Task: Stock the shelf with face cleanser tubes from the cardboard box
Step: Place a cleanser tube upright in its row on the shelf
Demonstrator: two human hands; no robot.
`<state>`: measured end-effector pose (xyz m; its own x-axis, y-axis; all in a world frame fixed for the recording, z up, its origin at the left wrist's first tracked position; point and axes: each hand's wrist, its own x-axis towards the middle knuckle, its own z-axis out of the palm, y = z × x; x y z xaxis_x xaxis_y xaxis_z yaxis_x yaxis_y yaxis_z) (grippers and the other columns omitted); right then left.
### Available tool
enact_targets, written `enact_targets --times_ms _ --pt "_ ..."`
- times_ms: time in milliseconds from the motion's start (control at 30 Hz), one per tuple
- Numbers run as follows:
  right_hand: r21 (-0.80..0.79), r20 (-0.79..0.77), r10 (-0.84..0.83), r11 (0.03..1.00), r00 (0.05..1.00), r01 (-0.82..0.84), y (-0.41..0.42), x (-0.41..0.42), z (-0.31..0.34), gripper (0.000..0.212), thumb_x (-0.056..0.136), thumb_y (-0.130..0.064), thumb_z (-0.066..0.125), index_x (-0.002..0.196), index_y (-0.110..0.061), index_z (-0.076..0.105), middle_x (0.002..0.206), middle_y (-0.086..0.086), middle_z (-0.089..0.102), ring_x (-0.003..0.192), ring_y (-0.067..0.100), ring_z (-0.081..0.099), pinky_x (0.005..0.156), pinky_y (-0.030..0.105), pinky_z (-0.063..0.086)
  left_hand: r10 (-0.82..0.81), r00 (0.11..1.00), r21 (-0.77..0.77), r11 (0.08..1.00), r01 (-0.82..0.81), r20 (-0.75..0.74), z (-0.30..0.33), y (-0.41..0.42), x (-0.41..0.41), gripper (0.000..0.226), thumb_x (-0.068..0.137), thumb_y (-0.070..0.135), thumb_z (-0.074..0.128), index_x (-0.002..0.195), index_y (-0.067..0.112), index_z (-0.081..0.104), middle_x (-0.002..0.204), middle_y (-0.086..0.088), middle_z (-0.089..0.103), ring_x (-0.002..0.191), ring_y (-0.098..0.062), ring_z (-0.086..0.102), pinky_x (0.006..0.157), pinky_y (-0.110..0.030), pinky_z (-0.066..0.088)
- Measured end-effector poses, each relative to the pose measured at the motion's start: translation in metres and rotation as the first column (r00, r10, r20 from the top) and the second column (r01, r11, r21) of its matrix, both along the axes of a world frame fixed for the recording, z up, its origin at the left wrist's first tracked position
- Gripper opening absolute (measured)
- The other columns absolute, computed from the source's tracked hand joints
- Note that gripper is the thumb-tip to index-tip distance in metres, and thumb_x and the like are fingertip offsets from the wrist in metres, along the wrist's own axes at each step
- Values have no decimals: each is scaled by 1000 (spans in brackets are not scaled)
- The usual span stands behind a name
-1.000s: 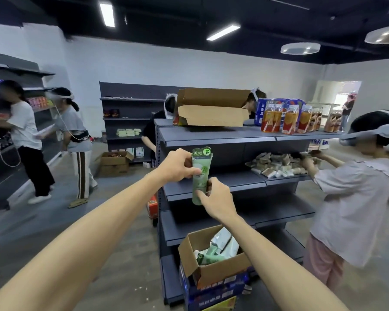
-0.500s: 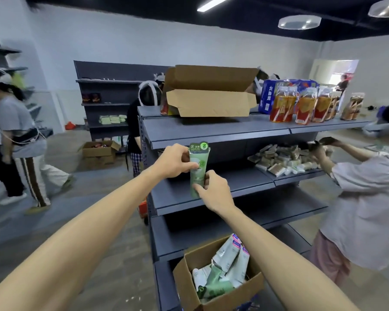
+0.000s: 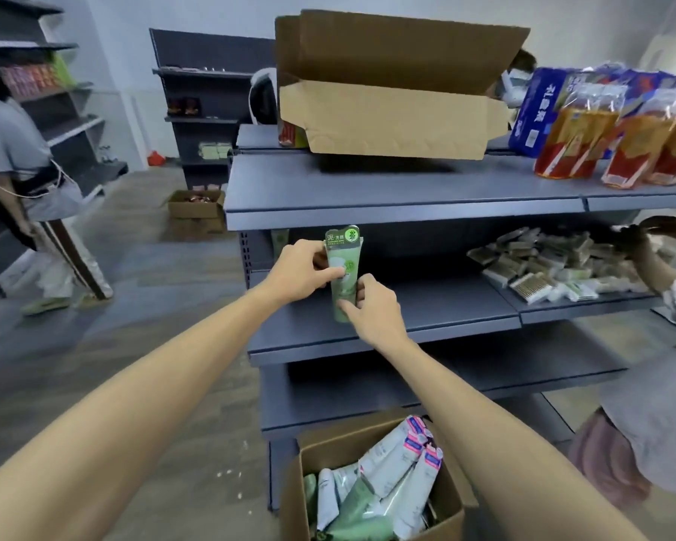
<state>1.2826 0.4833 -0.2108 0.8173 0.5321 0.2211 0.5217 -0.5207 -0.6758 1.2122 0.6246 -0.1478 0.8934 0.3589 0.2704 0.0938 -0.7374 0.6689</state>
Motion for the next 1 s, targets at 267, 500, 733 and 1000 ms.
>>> enact_targets --times_ms 267,500,733,1000 --pt "12 -79 123 992 989 -123 39 64 -54 23 85 -36 65 93 -22 48 90 0 64 80 23 63 76 45 54 198 980 -58 978 -198 -17 -60 19 47 22 79 34 75 86 13 73 77 1 74 73 -15 70 75 -40 57" --pt "18 -111 131 991 985 -130 90 93 -95 21 87 -30 65 99 -20 51 95 2 62 84 25 63 75 42 53 214 976 -79 973 -218 -49 -107 64 80 19 86 32 71 91 13 68 78 1 72 72 -16 68 67 -29 52" --pt "-1 -18 121 993 993 -121 155 117 -115 30 89 -29 65 108 -9 54 103 10 64 92 32 62 73 43 52 236 972 91 968 -235 -4 -128 133 106 41 77 47 64 80 5 63 81 -9 72 78 -26 68 72 -42 53" --pt "102 -7 124 987 992 -123 216 136 -134 38 88 -44 66 104 -11 57 95 -2 59 85 16 57 60 23 34 213 974 94 971 -220 76 -148 198 121 35 77 38 67 77 3 66 78 -6 74 69 -12 68 65 -40 56"
